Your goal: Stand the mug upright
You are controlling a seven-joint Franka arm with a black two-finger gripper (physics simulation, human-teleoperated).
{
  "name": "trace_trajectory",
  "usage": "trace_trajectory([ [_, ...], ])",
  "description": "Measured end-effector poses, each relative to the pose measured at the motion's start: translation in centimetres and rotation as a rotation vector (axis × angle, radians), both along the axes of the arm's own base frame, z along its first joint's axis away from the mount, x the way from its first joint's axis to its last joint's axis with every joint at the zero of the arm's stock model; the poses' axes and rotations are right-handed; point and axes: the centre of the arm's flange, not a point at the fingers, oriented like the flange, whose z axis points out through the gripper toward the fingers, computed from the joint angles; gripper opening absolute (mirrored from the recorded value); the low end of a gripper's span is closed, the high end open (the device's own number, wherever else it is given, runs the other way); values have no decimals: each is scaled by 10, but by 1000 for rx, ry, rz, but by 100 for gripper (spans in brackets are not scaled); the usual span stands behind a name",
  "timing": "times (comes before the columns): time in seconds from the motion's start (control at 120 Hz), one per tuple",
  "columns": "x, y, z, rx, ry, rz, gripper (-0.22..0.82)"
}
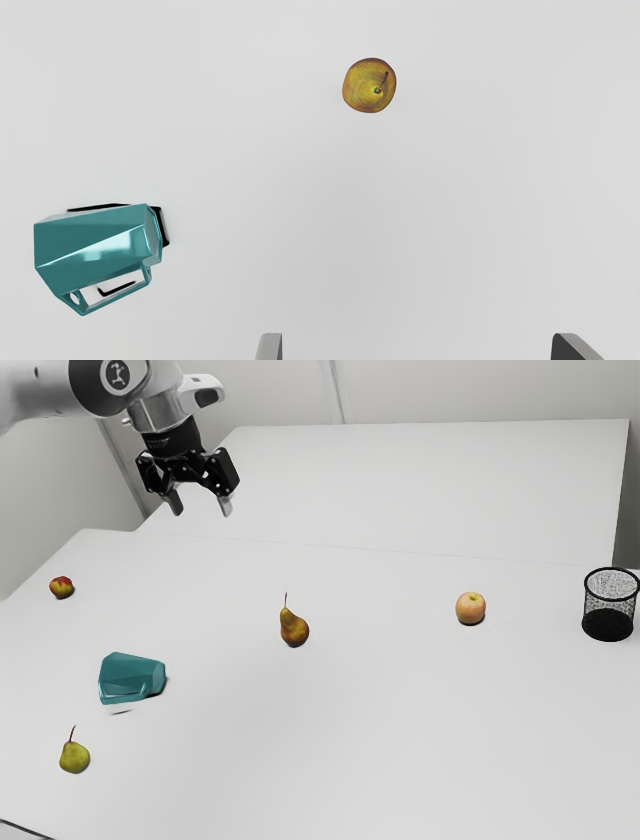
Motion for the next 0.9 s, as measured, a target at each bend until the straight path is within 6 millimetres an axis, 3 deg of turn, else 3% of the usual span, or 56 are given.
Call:
trace_trajectory([
  [0.3, -15, 3, 3, 0, 3, 5, 59],
  [0.408, -18, 18, 3, 0, 8, 29, 59],
  [0.483, -19, 44, 2, -1, 11, 68, 59],
  [0.65, -25, 122, -3, -26, 32, 182, 58],
  [0.9, -37, 223, -37, -109, 87, 311, 58],
])
